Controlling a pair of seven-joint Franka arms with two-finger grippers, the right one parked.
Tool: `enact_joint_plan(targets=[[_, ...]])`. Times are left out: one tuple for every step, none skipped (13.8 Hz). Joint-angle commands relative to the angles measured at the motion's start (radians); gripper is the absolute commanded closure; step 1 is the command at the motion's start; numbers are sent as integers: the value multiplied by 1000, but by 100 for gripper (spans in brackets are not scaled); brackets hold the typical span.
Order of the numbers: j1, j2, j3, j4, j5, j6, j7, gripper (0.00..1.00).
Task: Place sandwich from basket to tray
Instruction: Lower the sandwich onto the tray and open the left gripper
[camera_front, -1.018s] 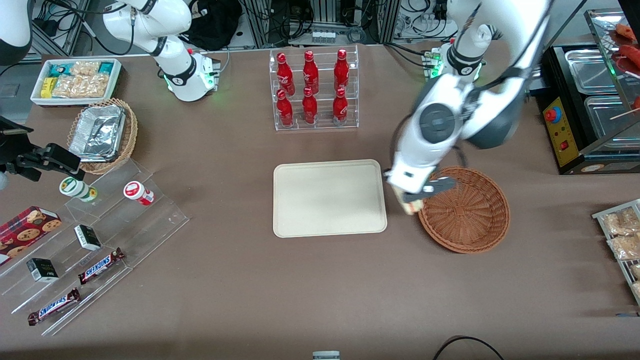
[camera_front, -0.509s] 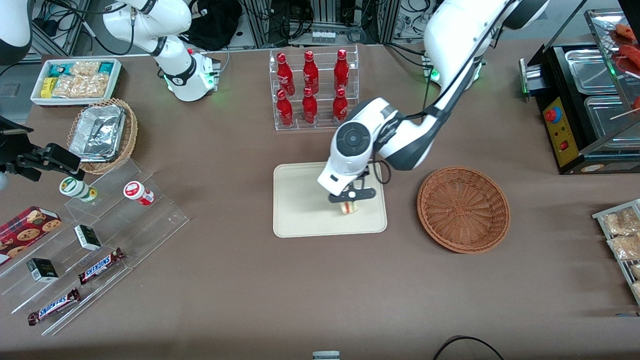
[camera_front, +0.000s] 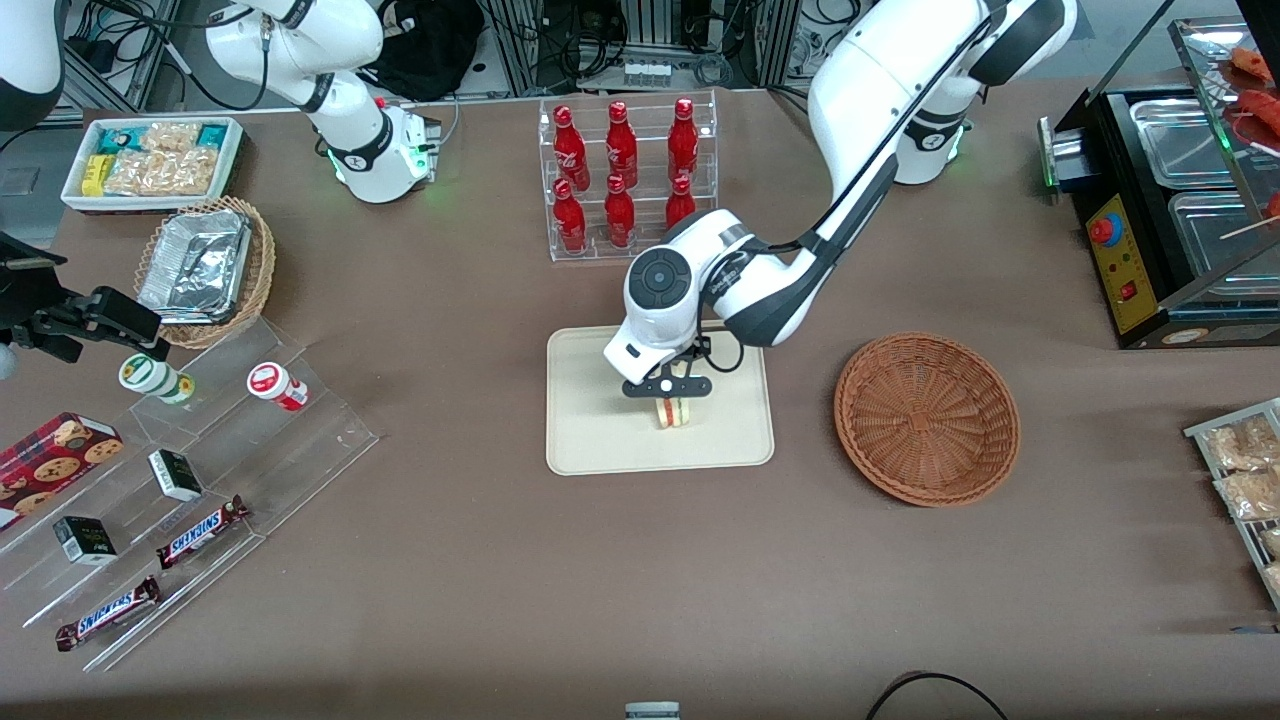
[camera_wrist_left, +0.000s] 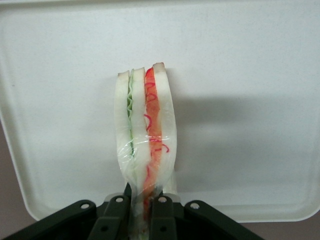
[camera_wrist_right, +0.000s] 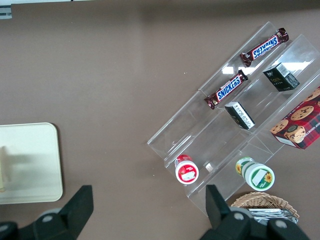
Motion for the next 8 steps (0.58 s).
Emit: enact_joint_plan(targets=[[-24, 25, 8, 26, 35, 6, -1, 84], [-24, 31, 8, 28, 41, 10, -1, 79], [-24, 33, 8, 26, 48, 17, -1, 78], [-24, 31, 8, 28, 48, 22, -1, 64], [-24, 31, 8, 28, 50, 23, -2, 16], [-24, 23, 8, 26, 50, 22, -8, 0], [-21, 13, 8, 25, 48, 17, -14, 0], [-16, -24, 8, 19, 44, 8, -21, 0]])
